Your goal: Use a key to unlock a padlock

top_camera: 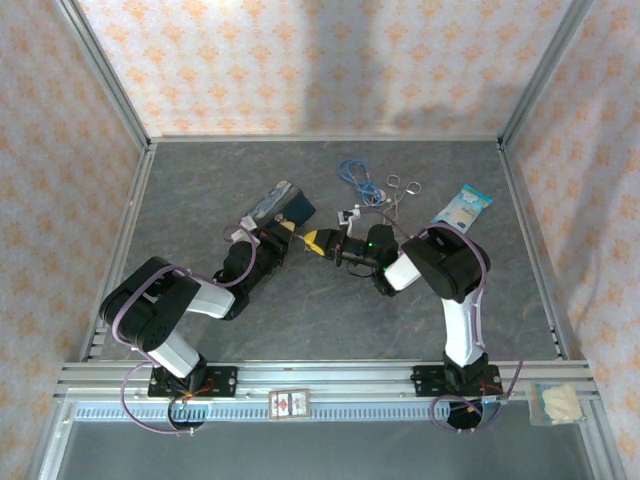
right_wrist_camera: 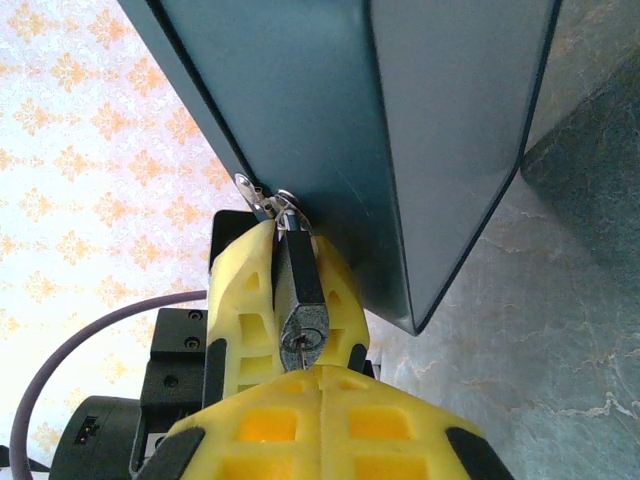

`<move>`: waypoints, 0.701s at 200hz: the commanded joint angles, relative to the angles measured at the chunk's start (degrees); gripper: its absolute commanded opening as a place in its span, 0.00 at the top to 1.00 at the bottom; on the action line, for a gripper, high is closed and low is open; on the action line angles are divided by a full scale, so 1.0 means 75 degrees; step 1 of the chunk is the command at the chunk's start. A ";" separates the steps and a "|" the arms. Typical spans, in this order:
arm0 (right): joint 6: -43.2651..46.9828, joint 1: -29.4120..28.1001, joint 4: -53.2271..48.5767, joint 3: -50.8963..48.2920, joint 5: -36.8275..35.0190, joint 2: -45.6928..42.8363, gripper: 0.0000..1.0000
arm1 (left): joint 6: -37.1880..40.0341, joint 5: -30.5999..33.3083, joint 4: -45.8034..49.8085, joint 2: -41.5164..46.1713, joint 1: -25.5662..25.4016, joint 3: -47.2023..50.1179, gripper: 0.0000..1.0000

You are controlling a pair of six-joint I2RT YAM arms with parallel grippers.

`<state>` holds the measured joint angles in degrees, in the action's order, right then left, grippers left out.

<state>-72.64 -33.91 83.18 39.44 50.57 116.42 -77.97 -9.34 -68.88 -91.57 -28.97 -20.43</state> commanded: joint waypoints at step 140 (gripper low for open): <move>0.1428 -0.0780 0.0535 -0.0975 -0.3942 -0.1066 1.00 | -0.0916 0.0037 0.0381 0.0841 -0.0514 -0.0019 1.00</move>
<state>-60.93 -39.40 83.83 32.56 31.53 109.71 -83.07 -7.84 -66.61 -88.31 -30.46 -20.56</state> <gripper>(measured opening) 0.047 0.051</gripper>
